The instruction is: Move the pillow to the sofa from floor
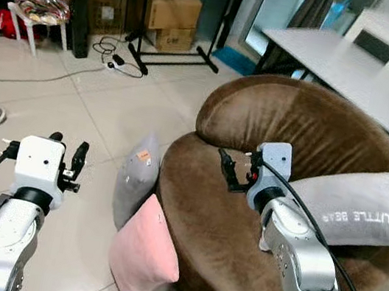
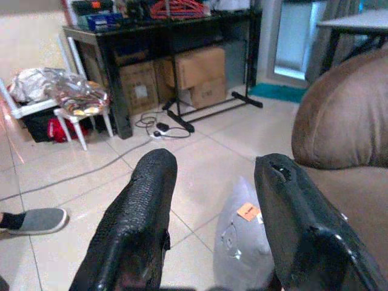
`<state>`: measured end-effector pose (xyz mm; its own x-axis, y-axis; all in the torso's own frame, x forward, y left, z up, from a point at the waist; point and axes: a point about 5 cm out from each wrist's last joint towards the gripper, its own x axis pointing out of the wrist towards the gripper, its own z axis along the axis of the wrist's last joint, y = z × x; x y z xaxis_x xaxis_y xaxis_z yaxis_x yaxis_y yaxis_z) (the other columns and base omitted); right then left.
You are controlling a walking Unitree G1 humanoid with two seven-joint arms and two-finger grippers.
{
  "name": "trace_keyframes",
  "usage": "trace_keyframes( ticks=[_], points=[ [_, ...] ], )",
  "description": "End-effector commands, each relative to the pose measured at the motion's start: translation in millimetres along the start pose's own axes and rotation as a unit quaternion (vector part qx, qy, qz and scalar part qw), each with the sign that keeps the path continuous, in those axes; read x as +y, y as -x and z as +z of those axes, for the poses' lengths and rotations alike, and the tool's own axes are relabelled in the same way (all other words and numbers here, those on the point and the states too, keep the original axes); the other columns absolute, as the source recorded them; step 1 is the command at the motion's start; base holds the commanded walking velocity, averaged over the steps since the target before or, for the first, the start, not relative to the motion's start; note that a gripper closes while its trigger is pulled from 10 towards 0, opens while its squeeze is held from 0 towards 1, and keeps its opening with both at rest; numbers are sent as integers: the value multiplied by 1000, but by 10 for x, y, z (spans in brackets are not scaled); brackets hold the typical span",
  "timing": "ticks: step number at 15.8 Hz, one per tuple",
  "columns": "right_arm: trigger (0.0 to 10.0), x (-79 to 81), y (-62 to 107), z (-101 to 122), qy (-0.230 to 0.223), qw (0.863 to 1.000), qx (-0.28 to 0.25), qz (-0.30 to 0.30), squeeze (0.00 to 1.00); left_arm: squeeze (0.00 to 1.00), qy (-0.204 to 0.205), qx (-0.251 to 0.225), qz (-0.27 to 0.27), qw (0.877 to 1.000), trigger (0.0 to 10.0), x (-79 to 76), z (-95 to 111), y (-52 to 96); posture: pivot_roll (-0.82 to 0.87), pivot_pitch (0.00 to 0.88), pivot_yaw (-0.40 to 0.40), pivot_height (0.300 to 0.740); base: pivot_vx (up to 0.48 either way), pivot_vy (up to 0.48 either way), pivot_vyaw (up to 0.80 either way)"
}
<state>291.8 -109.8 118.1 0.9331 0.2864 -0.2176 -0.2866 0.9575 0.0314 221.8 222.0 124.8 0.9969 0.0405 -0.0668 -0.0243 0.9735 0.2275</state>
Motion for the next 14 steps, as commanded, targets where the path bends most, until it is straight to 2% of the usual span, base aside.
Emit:
trace_keyframes(
  ticks=[1, 5, 6, 8, 10, 14],
  points=[
    [10000, -94, 28, -15, 5, 1000, 5, -17, 0, 0, 3, -2, -21, 1000, 10000, -87, 13, -10, 54, 0, -126, 740, 405, 0, 0],
    [10000, -76, 51, -26, 11, 1000, 6, 2, 0, 0, -4, 2, -26, 1000, 10000, -89, -4, -6, 53, 0, -125, 740, 397, 0, 0],
    [10000, -105, 50, -25, 3, 1000, 7, 4, 0, 0, -15, 10, -32, 999, 10000, -101, -27, -2, 54, 0, -128, 740, 0, 0, 0],
    [10000, -143, 51, -30, 13, 1000, 9, 5, 0, 0, -17, 7, -27, 999, 10000, -99, -33, 2, 56, 0, -128, 740, 0, 0, 0],
    [10000, -168, 60, -56, -5, 1000, 8, -1, 0, 0, -27, 6, -21, 999, 10000, -76, -35, 1, 58, 0, -128, 725, 0, 0, 0],
    [10000, -155, 67, -91, 0, 1000, 13, 2, 0, 0, -34, 2, -18, 999, 10000, -66, -39, -2, 58, 0, -123, 680, 0, 0, 0]
  ],
)
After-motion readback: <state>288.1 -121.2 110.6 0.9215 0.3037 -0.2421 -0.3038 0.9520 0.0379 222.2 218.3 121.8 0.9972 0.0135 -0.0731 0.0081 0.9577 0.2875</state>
